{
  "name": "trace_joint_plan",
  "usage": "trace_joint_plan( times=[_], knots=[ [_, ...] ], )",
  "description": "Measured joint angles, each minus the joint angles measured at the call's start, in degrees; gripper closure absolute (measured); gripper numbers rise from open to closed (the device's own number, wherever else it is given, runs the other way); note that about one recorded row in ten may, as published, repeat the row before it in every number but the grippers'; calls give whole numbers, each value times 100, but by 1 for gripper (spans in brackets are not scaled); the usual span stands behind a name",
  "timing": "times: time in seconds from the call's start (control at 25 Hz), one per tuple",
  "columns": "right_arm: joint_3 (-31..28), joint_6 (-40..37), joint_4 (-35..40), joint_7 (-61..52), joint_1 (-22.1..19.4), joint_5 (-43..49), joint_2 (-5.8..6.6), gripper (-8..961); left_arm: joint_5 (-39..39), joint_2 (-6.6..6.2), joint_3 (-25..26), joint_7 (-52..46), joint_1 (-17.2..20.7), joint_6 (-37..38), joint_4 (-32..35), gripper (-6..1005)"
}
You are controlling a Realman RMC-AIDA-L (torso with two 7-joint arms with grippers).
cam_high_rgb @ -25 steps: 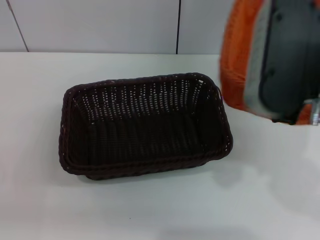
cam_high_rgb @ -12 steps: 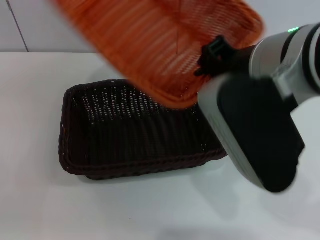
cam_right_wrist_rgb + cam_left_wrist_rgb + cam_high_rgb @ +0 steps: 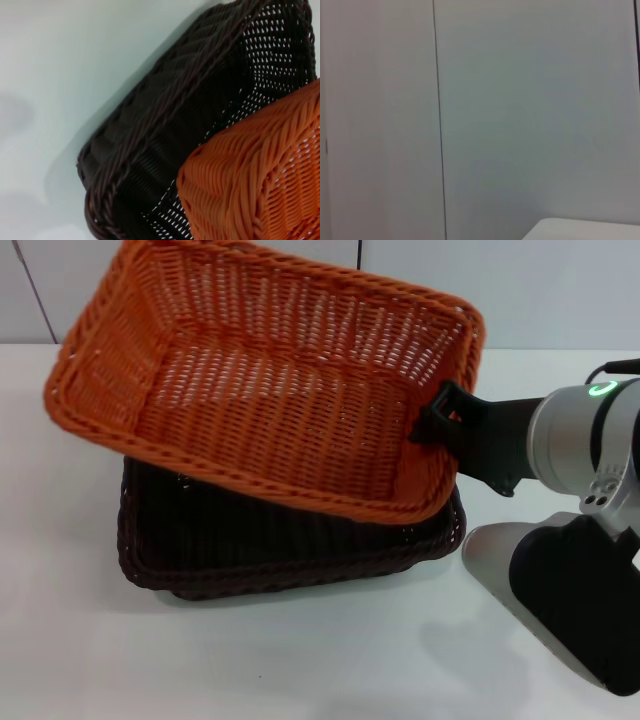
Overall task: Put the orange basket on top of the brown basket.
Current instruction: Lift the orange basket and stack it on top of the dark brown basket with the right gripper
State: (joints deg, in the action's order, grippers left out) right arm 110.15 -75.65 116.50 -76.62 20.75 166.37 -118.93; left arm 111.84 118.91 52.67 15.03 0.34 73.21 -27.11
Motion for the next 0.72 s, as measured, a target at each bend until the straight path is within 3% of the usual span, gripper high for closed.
trace_joint_plan(
  times=[0.48,0.72],
  knots=[
    [47,-76,-323,64,-64,91,13,766,-112,1,-13,0,-69,-234,-105,213],
    [101,74,-184,25,-487,92,-17,756,-345,-28,-11,6,-139,-425,-120,213]
  ],
)
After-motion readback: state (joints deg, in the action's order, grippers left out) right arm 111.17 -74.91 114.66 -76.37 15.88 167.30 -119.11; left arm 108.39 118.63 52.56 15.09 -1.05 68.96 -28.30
